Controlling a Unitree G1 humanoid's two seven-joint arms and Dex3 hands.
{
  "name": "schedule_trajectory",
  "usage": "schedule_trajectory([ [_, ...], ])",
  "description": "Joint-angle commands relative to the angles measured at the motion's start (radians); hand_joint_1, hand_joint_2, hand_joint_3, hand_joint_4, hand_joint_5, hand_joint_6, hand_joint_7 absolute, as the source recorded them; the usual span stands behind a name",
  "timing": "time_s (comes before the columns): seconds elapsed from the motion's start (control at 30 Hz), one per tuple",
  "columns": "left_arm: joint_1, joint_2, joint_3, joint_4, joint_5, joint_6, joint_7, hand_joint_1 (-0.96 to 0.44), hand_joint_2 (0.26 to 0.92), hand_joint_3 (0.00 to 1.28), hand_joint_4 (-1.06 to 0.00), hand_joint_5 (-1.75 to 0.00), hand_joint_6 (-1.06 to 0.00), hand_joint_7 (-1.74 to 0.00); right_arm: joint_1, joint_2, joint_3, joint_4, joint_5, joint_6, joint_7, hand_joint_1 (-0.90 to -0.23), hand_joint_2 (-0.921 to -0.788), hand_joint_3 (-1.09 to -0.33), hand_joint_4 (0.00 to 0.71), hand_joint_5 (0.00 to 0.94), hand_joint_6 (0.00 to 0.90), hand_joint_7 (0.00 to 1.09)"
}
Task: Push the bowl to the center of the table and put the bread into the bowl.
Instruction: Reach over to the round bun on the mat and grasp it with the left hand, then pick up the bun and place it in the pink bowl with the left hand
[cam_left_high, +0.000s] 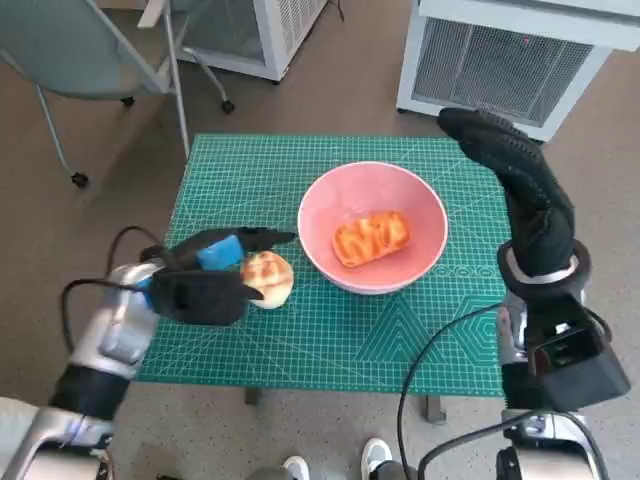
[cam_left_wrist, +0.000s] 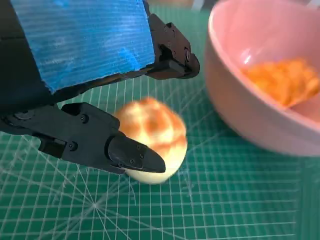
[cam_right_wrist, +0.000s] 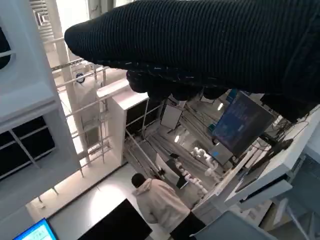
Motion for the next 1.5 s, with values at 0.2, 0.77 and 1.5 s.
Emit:
schedule_trajectory([
  [0.2, -0.007, -0.021, -0.007, 0.083, 0.017, -0.075, 0.074, -0.04, 0.920, 0.11, -0.66, -0.91, -0.55, -1.00, 0.016, -0.015, -0.002, -0.005, -0.007, 0.008, 0.005, -0.570, -0.921, -0.803, 0.272, 0.001, 0.088, 0.47],
  [0.77, -0.003, 0.057, 0.102, -0.035, -0.024, -0.105, 0.092, 0.00, 0.921, 0.12, -0.65, -1.16, -0.54, -1.29, 0.022, -0.013, -0.004, -0.013, -0.024, 0.008, -0.011, -0.570, -0.921, -0.804, 0.272, 0.000, 0.083, 0.48],
  [1.5, -0.060, -0.029, 0.217, -0.431, -0.009, -0.104, 0.318, 0.00, 0.921, 0.05, -0.73, -1.09, -0.63, -1.19, 0.015, -0.009, -0.001, -0.008, -0.017, 0.010, -0.010, -0.566, -0.921, -0.805, 0.274, 0.001, 0.077, 0.49],
])
